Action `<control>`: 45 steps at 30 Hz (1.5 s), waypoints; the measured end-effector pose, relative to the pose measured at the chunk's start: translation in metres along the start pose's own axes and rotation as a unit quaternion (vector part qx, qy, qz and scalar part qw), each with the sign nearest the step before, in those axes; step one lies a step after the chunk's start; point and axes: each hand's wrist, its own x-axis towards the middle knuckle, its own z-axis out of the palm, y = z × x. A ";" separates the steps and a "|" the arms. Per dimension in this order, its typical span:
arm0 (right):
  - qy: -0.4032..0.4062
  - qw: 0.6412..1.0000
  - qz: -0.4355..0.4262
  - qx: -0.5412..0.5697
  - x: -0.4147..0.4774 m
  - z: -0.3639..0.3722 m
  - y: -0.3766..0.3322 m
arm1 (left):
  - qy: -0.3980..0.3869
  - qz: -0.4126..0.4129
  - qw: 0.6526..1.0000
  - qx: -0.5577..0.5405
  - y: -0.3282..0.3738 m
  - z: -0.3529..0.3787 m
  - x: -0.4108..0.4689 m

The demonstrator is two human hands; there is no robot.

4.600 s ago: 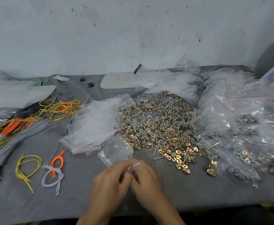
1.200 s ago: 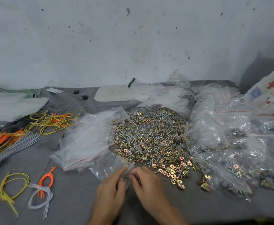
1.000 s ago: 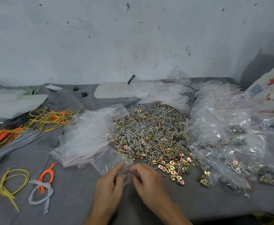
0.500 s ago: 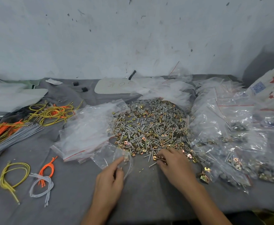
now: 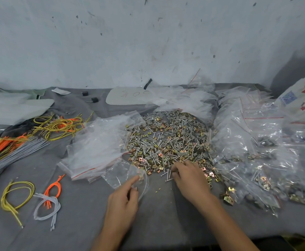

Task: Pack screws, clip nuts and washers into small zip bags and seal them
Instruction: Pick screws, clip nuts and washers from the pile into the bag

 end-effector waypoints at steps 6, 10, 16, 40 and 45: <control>-0.011 0.999 0.025 -0.024 0.006 -0.003 -0.004 | -0.001 0.011 1.000 0.000 0.000 -0.001 -0.001; -0.033 0.999 0.013 -0.033 0.004 -0.005 -0.002 | 0.002 0.013 1.000 -0.003 0.001 -0.001 -0.001; 0.038 0.997 -0.019 0.061 -0.009 -0.010 -0.011 | 0.000 0.010 1.000 0.018 0.002 -0.001 0.000; 0.092 0.988 -0.024 0.118 -0.030 -0.003 -0.010 | -0.001 0.023 1.000 0.000 0.003 -0.001 -0.002; 0.034 0.999 0.013 0.009 -0.027 -0.007 0.012 | -0.011 0.019 1.000 0.010 0.000 -0.001 -0.002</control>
